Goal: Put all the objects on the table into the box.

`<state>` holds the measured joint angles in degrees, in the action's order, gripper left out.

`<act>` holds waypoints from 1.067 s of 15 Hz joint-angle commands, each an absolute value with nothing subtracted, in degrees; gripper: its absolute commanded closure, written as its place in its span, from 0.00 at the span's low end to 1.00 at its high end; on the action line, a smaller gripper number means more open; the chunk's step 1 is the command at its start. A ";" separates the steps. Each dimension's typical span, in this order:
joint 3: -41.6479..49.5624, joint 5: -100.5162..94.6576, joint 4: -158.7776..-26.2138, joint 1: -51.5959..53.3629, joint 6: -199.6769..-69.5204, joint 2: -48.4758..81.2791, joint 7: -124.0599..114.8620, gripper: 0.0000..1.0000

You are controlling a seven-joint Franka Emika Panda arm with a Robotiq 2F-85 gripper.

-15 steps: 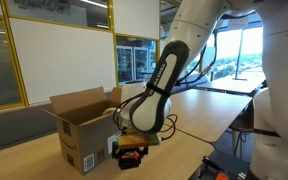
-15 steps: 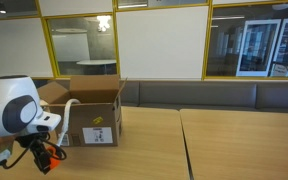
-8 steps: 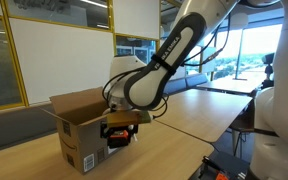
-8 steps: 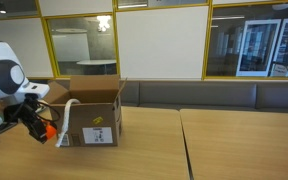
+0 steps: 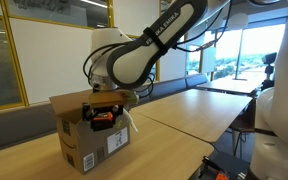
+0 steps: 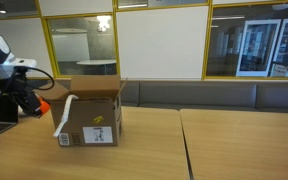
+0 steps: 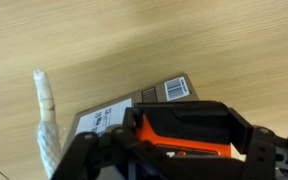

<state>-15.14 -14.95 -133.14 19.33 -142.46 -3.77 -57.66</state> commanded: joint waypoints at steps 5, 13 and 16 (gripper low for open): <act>-17.88 -18.07 -123.41 18.18 -135.70 -5.31 -55.17 0.38; -15.83 -17.06 -120.32 15.21 -140.16 -3.41 -46.29 0.38; -14.07 -17.03 -118.46 13.02 -144.49 0.31 -42.06 0.38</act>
<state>-15.43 -17.56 -122.23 15.00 -140.34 -3.36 -46.92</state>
